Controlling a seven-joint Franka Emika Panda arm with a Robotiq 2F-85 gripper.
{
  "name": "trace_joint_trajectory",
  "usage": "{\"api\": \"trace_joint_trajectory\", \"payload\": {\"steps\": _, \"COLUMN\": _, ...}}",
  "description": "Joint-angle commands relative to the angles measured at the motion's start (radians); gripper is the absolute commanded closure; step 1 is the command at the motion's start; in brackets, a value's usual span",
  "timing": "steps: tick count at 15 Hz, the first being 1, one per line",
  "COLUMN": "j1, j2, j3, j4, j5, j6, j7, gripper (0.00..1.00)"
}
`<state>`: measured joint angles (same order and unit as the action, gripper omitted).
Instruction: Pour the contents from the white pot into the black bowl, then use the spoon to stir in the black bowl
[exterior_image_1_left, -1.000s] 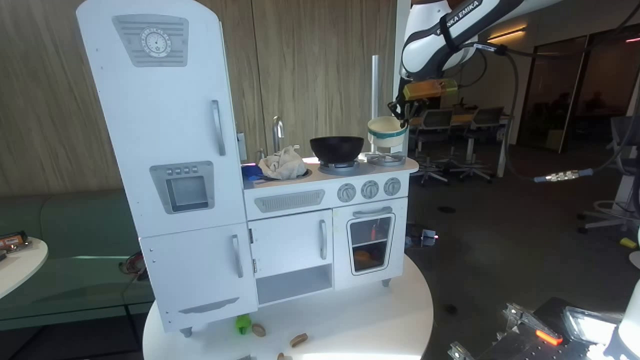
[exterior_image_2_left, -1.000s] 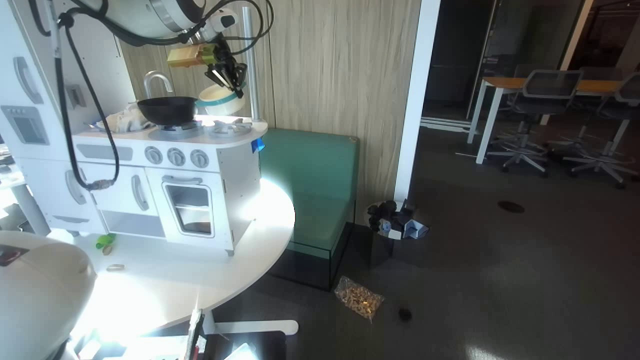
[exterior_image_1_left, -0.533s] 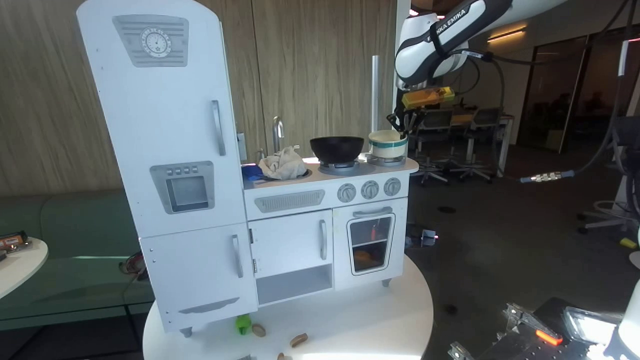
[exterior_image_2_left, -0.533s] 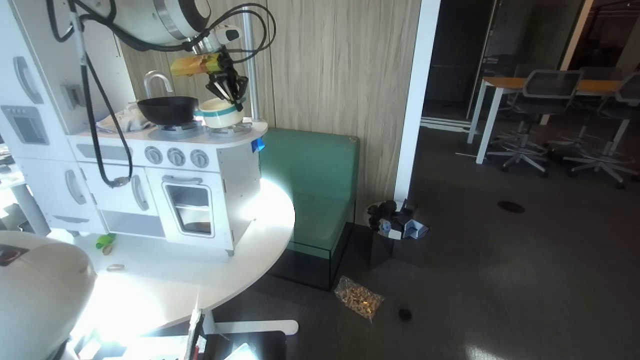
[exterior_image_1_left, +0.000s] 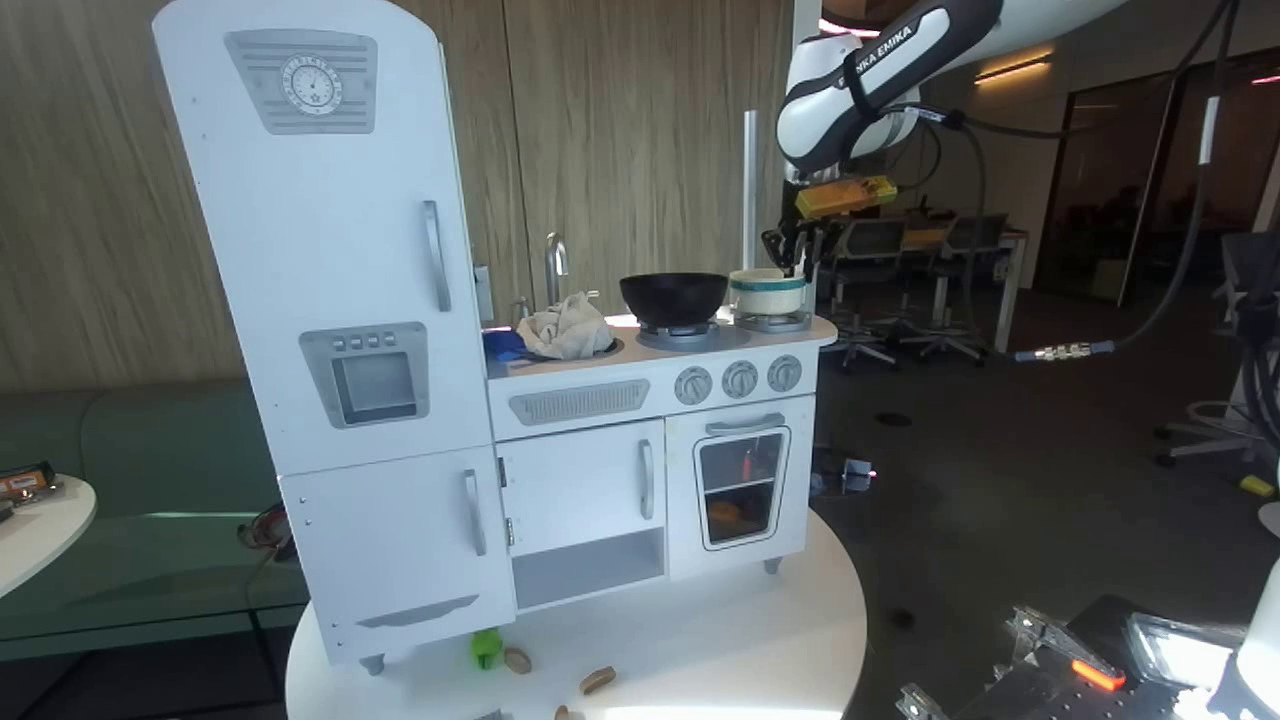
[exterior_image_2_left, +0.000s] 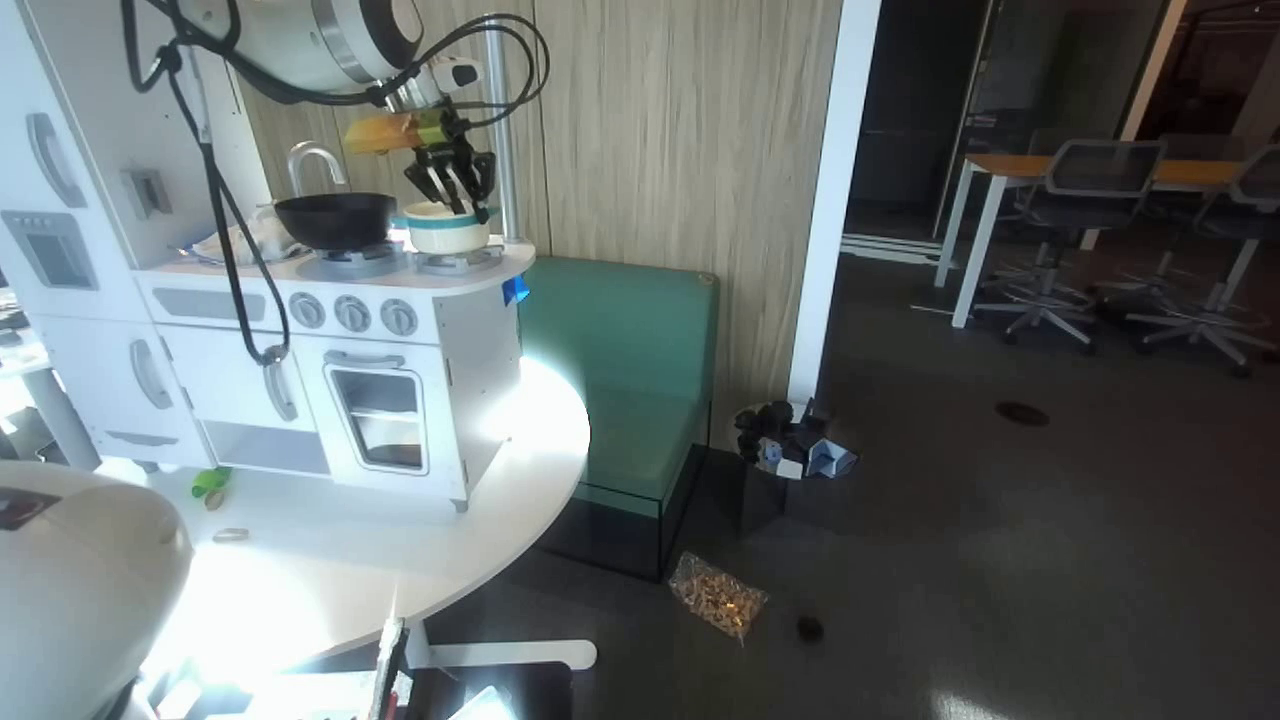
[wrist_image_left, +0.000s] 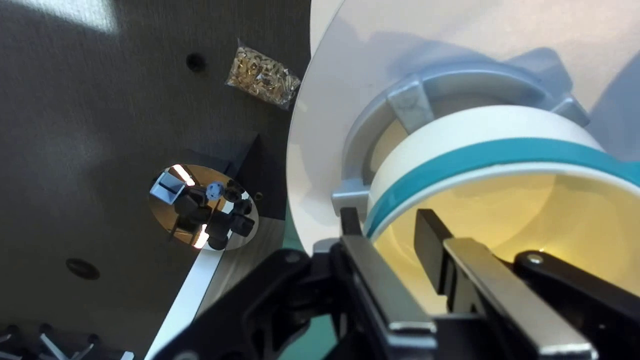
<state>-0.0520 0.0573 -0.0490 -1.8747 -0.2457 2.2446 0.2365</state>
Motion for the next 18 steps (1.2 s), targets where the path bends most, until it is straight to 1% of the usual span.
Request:
{"api": "trace_joint_trajectory", "payload": {"steps": 1, "j1": 0.028, "j2": -0.082, "j3": 0.018, "j4": -0.033, "j5": -0.009, "j6": -0.053, "j7": -0.021, "gripper": 0.32}}
{"api": "trace_joint_trajectory", "payload": {"steps": 2, "j1": 0.036, "j2": -0.107, "j3": 0.027, "j4": -0.046, "j5": -0.005, "j6": -0.064, "j7": -0.042, "gripper": 0.26}}
{"api": "trace_joint_trajectory", "payload": {"steps": 3, "j1": 0.045, "j2": -0.141, "j3": 0.037, "j4": -0.067, "j5": -0.051, "j6": -0.051, "j7": -0.026, "gripper": 0.17}}
{"api": "trace_joint_trajectory", "payload": {"steps": 5, "j1": 0.060, "j2": -0.196, "j3": 0.065, "j4": -0.091, "j5": -0.127, "j6": -0.076, "j7": 0.005, "gripper": 0.04}}
{"api": "trace_joint_trajectory", "payload": {"steps": 6, "j1": 0.068, "j2": -0.228, "j3": 0.083, "j4": -0.108, "j5": -0.159, "j6": -0.080, "j7": 0.010, "gripper": 0.00}}
{"api": "trace_joint_trajectory", "payload": {"steps": 8, "j1": 0.089, "j2": -0.277, "j3": 0.119, "j4": -0.142, "j5": -0.173, "j6": -0.052, "j7": -0.055, "gripper": 0.00}}
{"api": "trace_joint_trajectory", "payload": {"steps": 12, "j1": 0.152, "j2": -0.327, "j3": 0.184, "j4": -0.188, "j5": -0.133, "j6": -0.033, "j7": -0.167, "gripper": 0.00}}
{"api": "trace_joint_trajectory", "payload": {"steps": 15, "j1": 0.202, "j2": -0.333, "j3": 0.226, "j4": -0.205, "j5": -0.121, "j6": -0.028, "j7": -0.249, "gripper": 0.00}}
{"api": "trace_joint_trajectory", "payload": {"steps": 18, "j1": 0.245, "j2": -0.297, "j3": 0.248, "j4": -0.183, "j5": -0.102, "j6": -0.032, "j7": -0.360, "gripper": 0.00}}
